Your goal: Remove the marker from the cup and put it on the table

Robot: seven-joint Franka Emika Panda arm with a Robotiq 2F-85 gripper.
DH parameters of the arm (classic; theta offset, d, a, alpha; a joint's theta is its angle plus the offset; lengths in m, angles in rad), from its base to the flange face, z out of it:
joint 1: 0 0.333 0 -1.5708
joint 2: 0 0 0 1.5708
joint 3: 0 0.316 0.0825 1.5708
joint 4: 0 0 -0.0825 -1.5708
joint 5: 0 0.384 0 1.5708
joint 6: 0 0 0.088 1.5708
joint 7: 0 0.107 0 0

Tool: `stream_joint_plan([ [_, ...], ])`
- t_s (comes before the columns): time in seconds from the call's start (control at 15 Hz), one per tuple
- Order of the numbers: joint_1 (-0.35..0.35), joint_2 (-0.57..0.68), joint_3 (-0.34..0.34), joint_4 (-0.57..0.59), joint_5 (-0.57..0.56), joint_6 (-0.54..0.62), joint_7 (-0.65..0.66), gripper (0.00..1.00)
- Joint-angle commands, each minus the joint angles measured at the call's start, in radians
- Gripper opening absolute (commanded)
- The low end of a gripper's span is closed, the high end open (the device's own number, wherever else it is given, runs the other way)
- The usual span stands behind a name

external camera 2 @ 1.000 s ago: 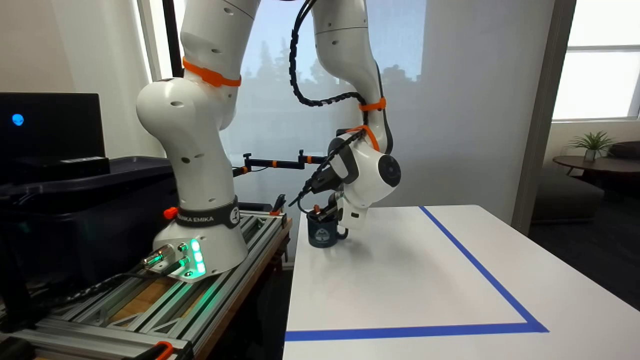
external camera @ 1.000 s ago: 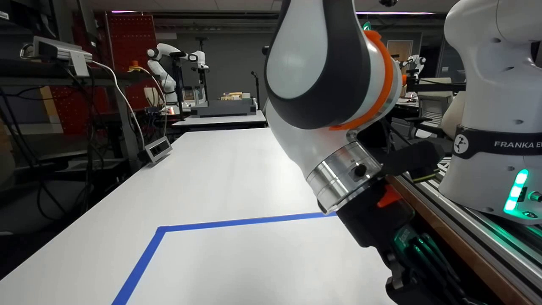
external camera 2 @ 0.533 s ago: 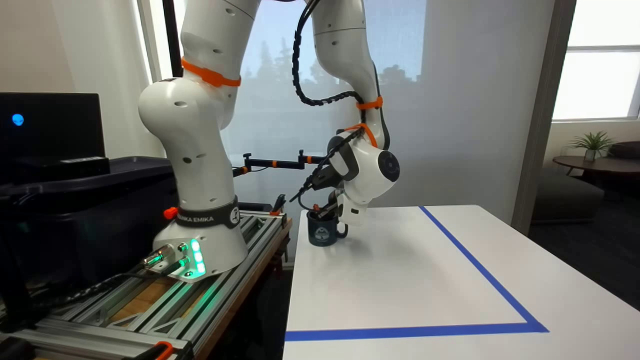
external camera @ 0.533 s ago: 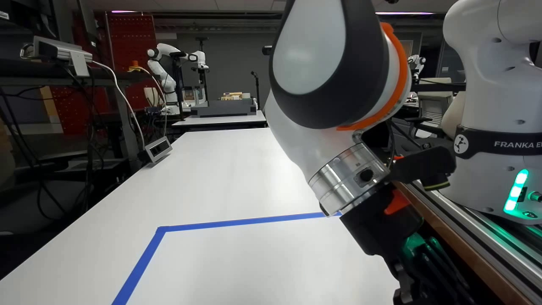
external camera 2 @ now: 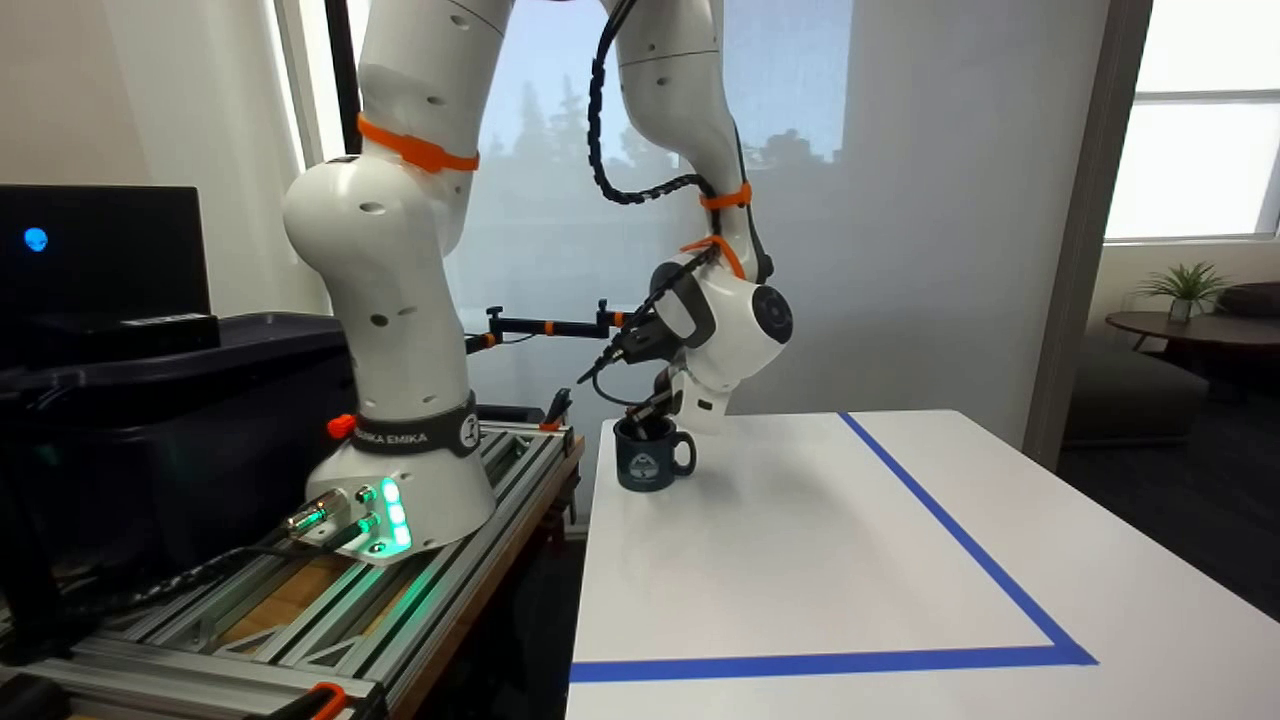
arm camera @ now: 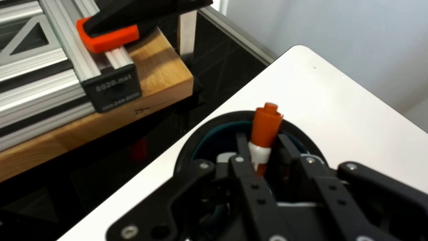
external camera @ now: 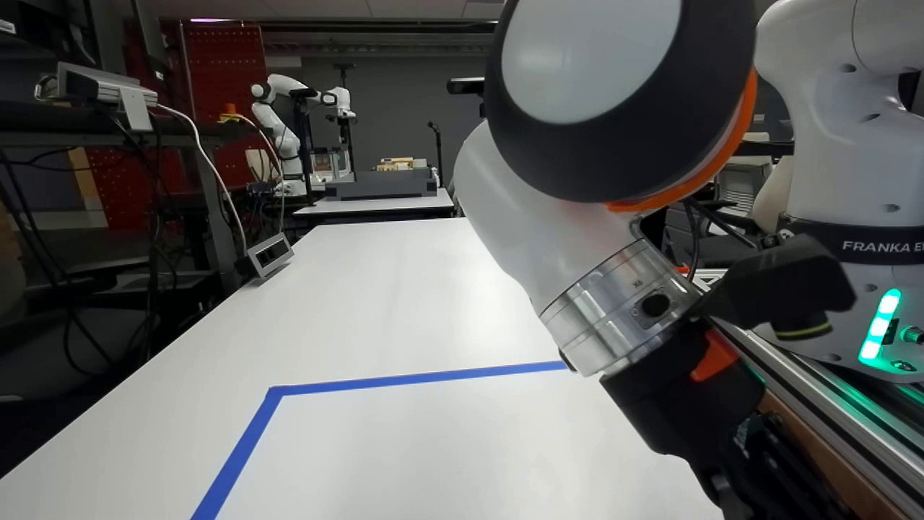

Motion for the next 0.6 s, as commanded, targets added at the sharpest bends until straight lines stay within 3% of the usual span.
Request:
stream_joint_plan([
  [0.0, 0.022, -0.029, 0.005, -0.008, -0.006, 0.013, 0.048, 0.12],
  [0.07, 0.021, -0.026, 0.004, -0.007, -0.003, 0.013, 0.044, 0.03],
  [0.53, 0.005, -0.101, 0.027, -0.045, 0.042, -0.013, -0.027, 0.05],
])
